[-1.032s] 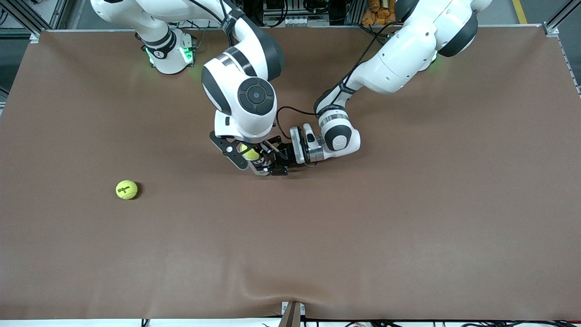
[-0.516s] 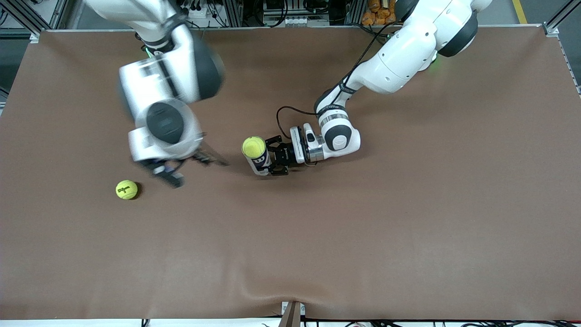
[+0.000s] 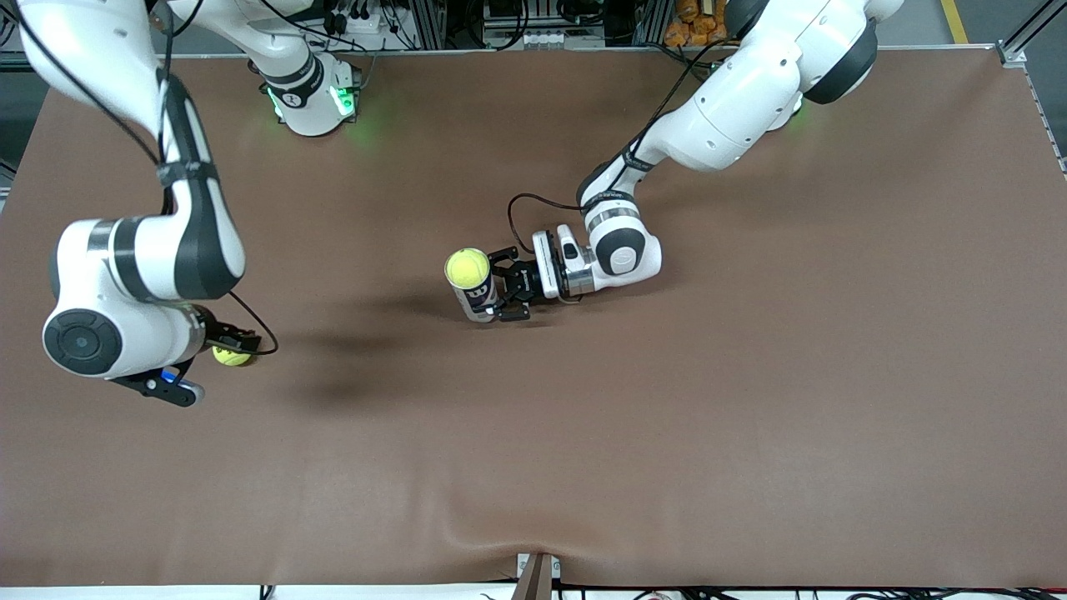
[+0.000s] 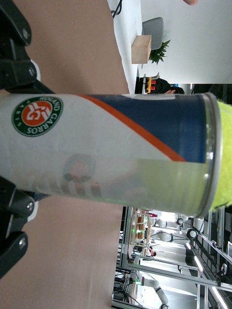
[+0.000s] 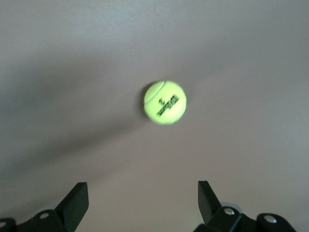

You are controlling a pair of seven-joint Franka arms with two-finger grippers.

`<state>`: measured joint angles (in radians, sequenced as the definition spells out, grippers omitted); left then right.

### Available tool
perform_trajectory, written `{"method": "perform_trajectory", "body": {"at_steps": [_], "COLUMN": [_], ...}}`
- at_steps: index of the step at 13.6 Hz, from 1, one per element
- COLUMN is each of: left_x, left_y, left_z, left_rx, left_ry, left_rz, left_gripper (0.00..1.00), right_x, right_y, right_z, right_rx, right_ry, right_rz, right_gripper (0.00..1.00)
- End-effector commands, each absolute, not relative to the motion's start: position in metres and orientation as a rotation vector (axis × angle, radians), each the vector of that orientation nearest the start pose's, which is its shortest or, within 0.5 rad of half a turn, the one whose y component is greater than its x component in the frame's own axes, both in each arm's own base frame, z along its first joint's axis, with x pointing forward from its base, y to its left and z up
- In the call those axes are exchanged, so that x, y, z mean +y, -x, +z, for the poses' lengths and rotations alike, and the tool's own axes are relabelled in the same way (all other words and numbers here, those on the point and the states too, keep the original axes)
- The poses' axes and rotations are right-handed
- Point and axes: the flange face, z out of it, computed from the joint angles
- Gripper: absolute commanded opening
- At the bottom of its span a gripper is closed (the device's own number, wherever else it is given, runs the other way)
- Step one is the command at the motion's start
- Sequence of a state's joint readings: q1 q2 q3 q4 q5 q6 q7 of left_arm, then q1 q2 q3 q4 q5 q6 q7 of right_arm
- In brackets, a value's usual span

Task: Insert tennis ball vertically with right arm
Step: 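Open the right gripper and move it to the second tennis ball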

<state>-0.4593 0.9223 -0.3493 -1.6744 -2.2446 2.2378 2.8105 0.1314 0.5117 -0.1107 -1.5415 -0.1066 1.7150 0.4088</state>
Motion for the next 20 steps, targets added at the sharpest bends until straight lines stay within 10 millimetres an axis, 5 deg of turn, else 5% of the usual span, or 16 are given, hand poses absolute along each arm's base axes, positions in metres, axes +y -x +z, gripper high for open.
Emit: {"method": "perform_trajectory", "body": {"at_steps": [1,5,16,20], "left_x": [-0.48,-0.481,-0.481,-0.48], "left_y": [-0.448,-0.447,-0.448,-0.449], "left_z": [0.085,0.085,0.085,0.085], "left_rx": [-1.278,-1.279,-1.278,-1.279], "left_ry": [-1.403,-1.401,-1.402,-1.403], "left_rz": [1.381,1.38,1.382,1.383], "left_gripper": [0.73,0.73,0.72,0.72], "right_x": [-0.007,-0.049,-0.068,-0.072], "right_y": [-0.643,-0.647,-0.637,-0.633], "right_z": [0.311,0.274,0.197,0.193], "right_rx": [0.465,0.421,0.423,0.432], "right_ry": [3.267,3.256,3.246,3.242], "right_rz": [0.428,0.333,0.361,0.372], "right_gripper": [1.0,1.0,1.0,0.95]}}
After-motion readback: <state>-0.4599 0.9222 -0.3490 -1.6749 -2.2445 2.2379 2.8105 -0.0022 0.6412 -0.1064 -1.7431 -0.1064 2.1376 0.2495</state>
